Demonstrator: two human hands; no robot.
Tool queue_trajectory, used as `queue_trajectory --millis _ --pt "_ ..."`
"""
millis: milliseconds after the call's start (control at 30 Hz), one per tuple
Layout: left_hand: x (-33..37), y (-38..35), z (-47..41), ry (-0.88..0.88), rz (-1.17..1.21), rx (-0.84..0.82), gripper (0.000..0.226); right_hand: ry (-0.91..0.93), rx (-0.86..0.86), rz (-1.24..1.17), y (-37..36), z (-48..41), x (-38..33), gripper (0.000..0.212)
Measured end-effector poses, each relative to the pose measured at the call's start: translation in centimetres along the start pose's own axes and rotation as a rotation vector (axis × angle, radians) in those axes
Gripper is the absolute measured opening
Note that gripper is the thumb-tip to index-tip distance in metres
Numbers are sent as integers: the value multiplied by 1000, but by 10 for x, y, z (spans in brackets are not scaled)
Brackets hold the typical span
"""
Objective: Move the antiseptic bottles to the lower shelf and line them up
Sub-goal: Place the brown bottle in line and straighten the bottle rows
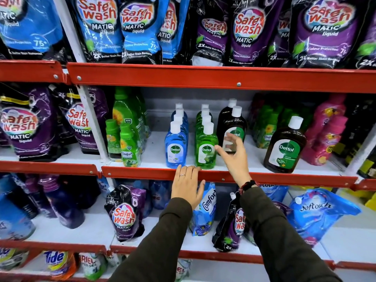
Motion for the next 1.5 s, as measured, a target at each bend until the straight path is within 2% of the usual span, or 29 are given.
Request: queue_trajectory --millis 133,267,400,500,667,733,833,933,1000,1300,1500 --pt "0 -2 0 1 -4 14 43 144 354 178 65 4 -23 60" --pt "1 -4 0 7 -23 27 44 43 632 296 126 10 -19 82" --pt "1 -5 1 18 -32 36 44 -82 768 349 168 10 -5 103" --pt "1 -5 2 18 -30 47 44 -194 683 278 179 1 15 105" --pt "0 -6 1 20 -26 46 43 -186 600 85 194 -6 34 82" --pt "0 -6 1 18 -20 47 43 -197 583 67 201 -6 36 80" --pt "-1 -7 1 23 -17 35 44 -200 536 47 208 -12 45 84" --pt "0 -7 1 23 -24 29 44 -201 506 -10 210 -19 58 106" --pt "1 -6 1 19 -25 39 44 -204 462 -54 202 -22 62 109" --pt "0 -5 2 19 6 62 45 -166 84 -77 109 -27 17 63" --pt "0 -3 2 14 2 68 44 -169 -20 -51 76 -36 15 60"
Point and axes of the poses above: each hand's wrist, its own z-axis away from the middle knuckle, its own y-axis out of the back of the hand, x = y × z, the point moved 10 cm from there along -z, towards the middle knuckle
